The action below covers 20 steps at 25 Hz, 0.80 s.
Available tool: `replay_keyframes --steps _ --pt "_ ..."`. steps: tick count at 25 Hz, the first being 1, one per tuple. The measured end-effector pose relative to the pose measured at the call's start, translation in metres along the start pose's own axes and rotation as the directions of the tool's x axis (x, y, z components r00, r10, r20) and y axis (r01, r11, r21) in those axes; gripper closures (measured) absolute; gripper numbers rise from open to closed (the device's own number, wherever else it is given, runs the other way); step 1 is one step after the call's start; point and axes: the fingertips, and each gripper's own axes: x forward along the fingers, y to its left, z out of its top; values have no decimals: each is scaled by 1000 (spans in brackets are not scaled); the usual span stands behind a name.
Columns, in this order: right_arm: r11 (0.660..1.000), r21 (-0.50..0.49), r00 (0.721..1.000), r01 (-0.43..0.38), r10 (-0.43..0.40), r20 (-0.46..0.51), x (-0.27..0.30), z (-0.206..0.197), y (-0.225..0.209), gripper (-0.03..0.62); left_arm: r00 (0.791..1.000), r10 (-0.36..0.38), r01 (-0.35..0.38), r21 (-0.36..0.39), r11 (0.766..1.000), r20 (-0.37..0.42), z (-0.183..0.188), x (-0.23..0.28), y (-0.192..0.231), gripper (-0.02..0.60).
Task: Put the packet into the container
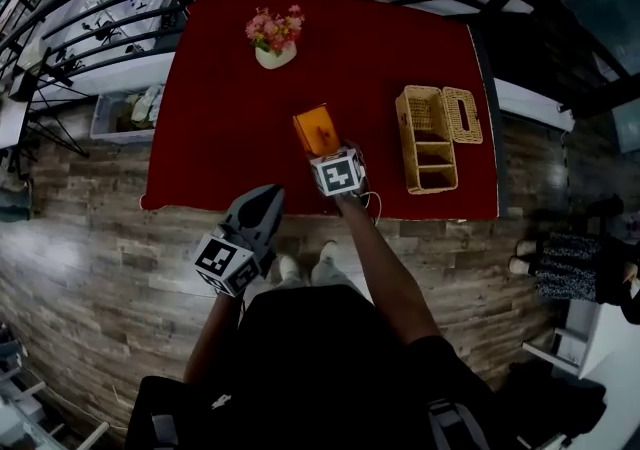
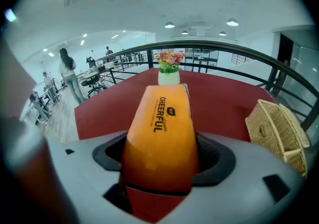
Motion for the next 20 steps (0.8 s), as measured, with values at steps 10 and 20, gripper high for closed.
replay_keyframes --steps 10,20 --pt "983 109 985 148 -156 73 -68 5 -160 221 984 -175 174 -16 985 -45 -14 69 -52 572" --pt "949 154 958 277 -285 33 -108 -8 -303 221 974 -217 218 11 976 -68 -16 107 -72 572"
